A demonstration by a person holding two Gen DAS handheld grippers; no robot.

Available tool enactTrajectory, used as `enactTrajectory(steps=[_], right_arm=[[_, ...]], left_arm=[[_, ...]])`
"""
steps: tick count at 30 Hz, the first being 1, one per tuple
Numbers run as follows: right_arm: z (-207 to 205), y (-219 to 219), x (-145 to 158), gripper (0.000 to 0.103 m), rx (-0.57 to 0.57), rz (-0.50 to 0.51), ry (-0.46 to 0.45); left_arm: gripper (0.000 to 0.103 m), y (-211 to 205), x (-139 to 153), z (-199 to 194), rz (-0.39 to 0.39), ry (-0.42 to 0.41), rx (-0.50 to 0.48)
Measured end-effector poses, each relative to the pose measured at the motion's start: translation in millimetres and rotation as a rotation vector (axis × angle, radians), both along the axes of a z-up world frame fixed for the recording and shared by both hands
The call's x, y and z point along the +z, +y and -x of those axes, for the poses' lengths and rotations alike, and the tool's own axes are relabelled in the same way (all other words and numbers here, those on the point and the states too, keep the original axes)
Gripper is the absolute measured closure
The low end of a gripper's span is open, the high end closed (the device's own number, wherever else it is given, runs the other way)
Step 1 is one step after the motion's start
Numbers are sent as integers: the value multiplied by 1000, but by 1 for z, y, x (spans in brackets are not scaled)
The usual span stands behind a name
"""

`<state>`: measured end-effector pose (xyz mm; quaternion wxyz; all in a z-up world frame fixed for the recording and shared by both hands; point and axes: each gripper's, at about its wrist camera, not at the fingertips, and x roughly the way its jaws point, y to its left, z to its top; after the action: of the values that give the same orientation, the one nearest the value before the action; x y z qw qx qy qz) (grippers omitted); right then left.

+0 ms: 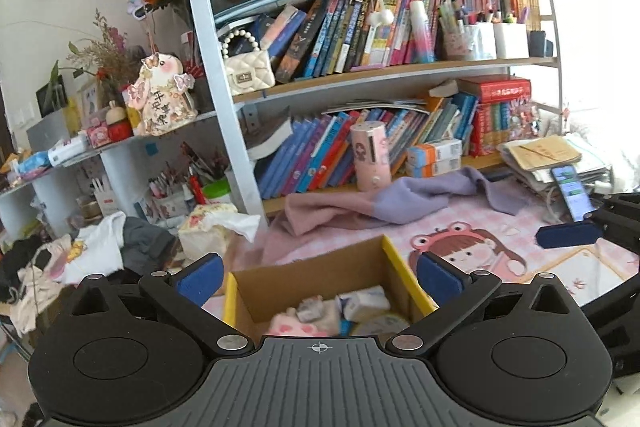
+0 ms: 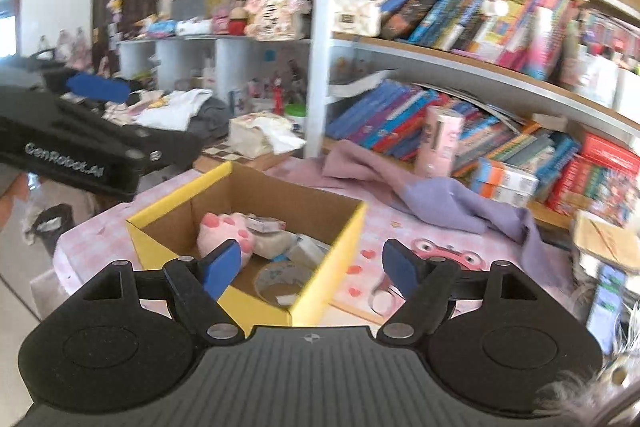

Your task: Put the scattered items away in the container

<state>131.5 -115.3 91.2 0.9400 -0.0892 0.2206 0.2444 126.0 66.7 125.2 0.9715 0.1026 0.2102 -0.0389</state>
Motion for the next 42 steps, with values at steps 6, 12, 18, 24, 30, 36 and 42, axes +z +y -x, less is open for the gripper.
enactTrajectory(steps=[6, 12, 18, 24, 30, 36, 42], right_arm=[[27, -28, -5, 22, -108, 0, -19], [49, -53, -17, 18, -179, 32, -39], [66, -70, -39, 17, -231, 30, -5], [69, -77, -67, 16, -316, -8, 82], [73, -77, -81, 15, -340, 25, 132], [87, -66, -90, 10, -299, 89, 125], [88, -62, -91, 8, -294, 99, 128]], left_arm=[[0, -6, -13, 22, 44, 9, 17], [0, -9, -32, 33, 74, 73, 26], [0, -12, -53, 53, 87, 116, 83], [0, -14, -83, 71, 92, 191, 148], [0, -12, -109, 78, 125, 275, 200], [0, -21, -120, 77, 114, 314, 170], [0, -35, -122, 78, 80, 324, 112]])
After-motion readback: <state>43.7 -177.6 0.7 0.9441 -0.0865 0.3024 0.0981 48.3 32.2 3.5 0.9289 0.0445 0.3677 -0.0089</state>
